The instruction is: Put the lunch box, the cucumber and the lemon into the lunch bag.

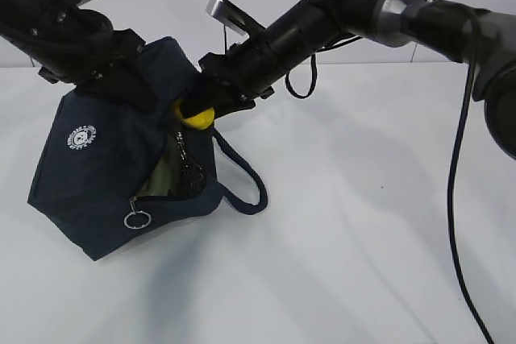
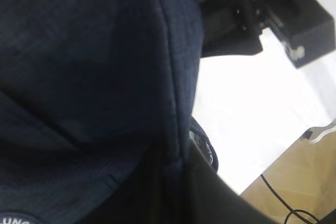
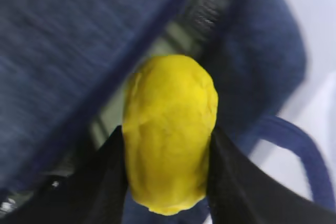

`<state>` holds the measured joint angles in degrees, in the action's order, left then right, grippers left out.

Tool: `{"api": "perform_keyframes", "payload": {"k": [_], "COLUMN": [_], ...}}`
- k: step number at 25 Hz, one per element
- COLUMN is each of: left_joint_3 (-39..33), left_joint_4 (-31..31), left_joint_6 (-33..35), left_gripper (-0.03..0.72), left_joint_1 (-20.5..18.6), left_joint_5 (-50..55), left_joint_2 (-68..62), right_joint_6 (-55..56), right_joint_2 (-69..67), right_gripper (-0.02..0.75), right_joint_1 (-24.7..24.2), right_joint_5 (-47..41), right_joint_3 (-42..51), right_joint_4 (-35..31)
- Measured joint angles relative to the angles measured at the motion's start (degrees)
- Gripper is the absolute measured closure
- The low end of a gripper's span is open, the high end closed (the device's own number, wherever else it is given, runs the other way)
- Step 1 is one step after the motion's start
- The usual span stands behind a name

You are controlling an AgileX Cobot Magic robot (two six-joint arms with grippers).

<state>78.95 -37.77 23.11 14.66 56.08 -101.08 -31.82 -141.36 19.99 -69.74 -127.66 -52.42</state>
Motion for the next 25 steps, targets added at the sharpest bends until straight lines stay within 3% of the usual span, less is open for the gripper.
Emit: {"api": "perform_keyframes", "payload": {"k": [10,20,25], "left_joint_3": [0.00,0.00,0.00], "left_joint_4": [-0.35,-0.58,-0.58], "left_joint_6": [0.00,0.00,0.00], "left_gripper": [0.673,0.673,0.673], "left_joint_1": [0.00,0.00,0.00], "left_joint_5": [-0.14,-0.04,0.15], "left_joint_2": [0.00,0.00,0.00], "right_joint_6": [-1.43,-1.75,-1.86], "right_joint_2": [-0.58,-0.58,-0.58], "right_gripper": [0.422,0.312,0.303], "right_joint_1": [1.20,1.73,1.73], "right_joint_5": [0.00,0.00,0.00], "right_joint_3": [0.00,0.00,0.00], "right_joint_4": [-4.48,-4.69,-4.72]}}
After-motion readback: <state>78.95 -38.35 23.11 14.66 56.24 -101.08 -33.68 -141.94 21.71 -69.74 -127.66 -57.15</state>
